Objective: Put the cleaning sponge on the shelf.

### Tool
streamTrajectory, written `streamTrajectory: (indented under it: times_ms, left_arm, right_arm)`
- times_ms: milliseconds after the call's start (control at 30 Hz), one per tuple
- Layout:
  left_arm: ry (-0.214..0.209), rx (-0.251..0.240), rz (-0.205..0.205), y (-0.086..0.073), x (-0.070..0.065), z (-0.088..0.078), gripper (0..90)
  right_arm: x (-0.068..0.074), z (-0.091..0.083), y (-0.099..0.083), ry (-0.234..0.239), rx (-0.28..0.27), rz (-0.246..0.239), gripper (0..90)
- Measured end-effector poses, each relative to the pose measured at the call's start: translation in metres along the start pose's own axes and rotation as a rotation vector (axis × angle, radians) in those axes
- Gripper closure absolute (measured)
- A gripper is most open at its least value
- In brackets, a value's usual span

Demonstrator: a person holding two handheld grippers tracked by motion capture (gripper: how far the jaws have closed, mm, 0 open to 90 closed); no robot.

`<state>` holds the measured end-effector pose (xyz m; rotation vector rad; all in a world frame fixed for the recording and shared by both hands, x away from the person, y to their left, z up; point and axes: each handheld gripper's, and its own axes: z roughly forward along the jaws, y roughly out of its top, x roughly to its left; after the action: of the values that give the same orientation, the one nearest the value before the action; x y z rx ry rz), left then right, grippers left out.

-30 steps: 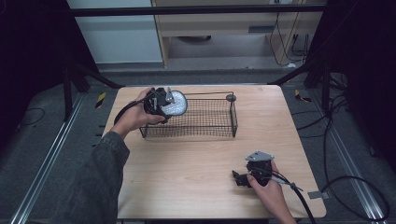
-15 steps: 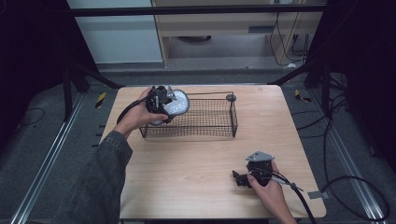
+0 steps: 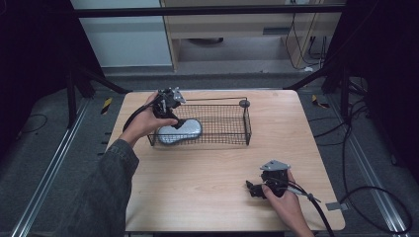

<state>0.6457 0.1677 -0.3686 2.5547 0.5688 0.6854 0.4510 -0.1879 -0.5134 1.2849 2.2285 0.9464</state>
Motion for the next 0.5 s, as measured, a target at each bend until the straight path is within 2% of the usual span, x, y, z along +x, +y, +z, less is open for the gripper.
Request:
streamTrajectory:
  times_ms: [100, 233, 467, 500]
  left_arm:
    - [0.000, -0.017, -0.012, 0.001, -0.003, -0.002, 5.9]
    - [-0.019, -0.037, -0.034, 0.002, -0.007, -0.005, 5.3]
    - [-0.035, -0.040, -0.034, 0.005, -0.018, -0.007, 4.6]
    - [-0.035, -0.038, -0.024, 0.005, -0.019, -0.008, 4.7]
  right_arm:
    - [0.000, 0.000, 0.000, 0.000, 0.000, 0.000, 0.4]
    - [0.000, 0.000, 0.000, 0.000, 0.000, 0.000, 0.4]
    - [0.000, 0.000, 0.000, 0.001, 0.000, 0.002, 0.4]
    - [0.000, 0.000, 0.000, 0.001, 0.000, 0.002, 0.4]
